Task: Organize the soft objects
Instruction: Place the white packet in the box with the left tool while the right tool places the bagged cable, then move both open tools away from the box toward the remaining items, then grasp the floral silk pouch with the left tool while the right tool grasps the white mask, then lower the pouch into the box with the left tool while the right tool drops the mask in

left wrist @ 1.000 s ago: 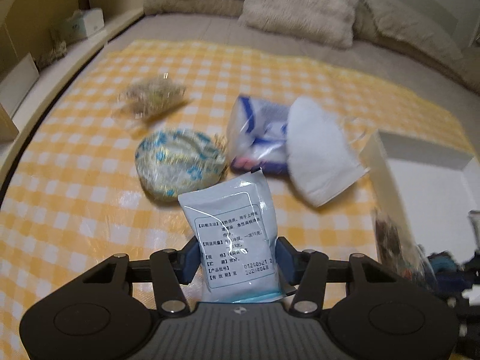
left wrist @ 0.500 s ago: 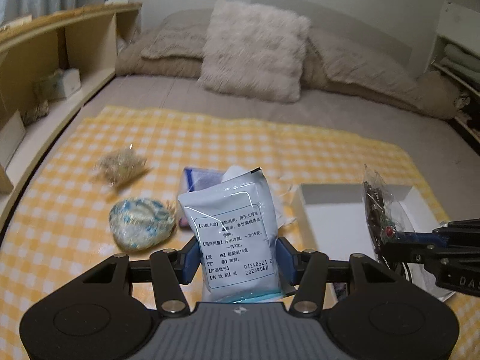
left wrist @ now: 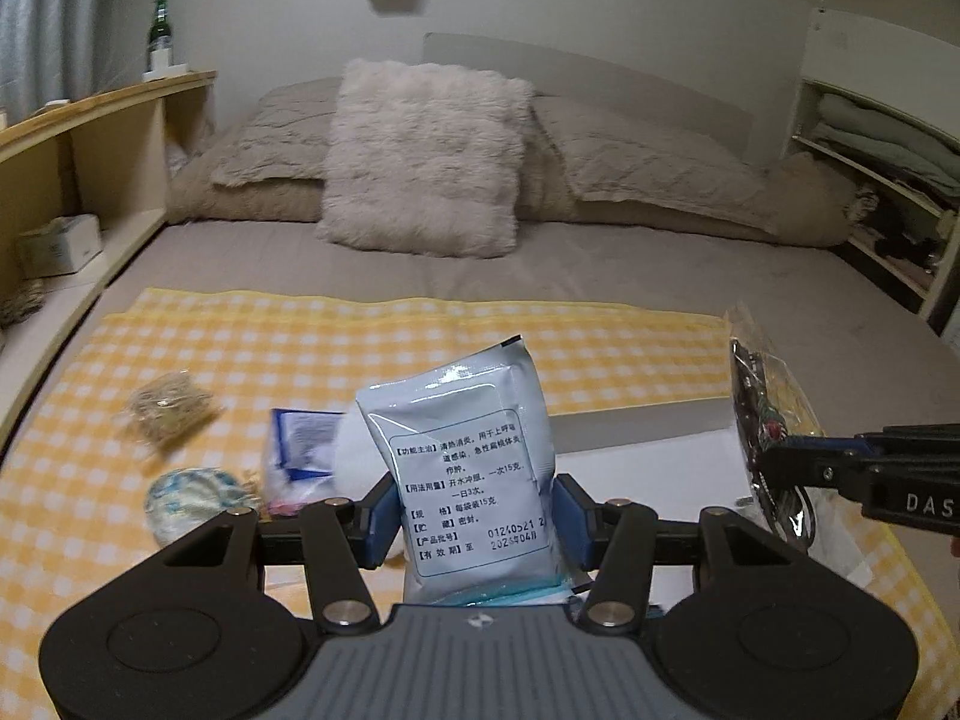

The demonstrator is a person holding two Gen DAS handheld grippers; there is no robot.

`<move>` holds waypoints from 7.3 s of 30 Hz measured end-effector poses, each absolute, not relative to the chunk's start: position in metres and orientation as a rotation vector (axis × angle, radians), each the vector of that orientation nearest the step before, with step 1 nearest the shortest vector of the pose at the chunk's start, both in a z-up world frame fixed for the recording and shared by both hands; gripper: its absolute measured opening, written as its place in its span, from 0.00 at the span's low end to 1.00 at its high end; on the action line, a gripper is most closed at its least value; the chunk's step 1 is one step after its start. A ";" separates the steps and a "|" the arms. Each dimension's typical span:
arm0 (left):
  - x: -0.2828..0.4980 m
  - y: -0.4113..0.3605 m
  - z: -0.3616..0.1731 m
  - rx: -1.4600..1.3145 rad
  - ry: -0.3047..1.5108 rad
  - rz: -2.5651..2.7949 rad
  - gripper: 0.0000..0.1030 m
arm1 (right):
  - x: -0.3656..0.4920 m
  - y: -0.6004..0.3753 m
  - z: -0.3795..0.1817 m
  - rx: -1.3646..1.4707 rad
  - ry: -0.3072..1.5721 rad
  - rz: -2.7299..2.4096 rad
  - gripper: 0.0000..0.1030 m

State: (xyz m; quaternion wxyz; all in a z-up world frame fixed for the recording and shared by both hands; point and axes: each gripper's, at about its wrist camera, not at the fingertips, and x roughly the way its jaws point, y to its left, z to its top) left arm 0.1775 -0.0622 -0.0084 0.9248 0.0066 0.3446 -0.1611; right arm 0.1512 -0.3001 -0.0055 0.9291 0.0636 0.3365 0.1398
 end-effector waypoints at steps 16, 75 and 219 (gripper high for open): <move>0.184 -0.140 -0.029 0.021 0.758 -0.463 0.53 | 0.145 -0.358 -0.022 0.073 0.741 0.062 0.16; 0.197 -0.209 -0.134 -0.034 1.099 -0.603 0.58 | 0.179 -0.387 -0.118 0.214 1.199 0.141 0.11; 0.252 0.019 -0.038 -0.066 0.732 -0.115 0.68 | 0.243 -0.235 -0.021 0.058 0.670 0.482 0.15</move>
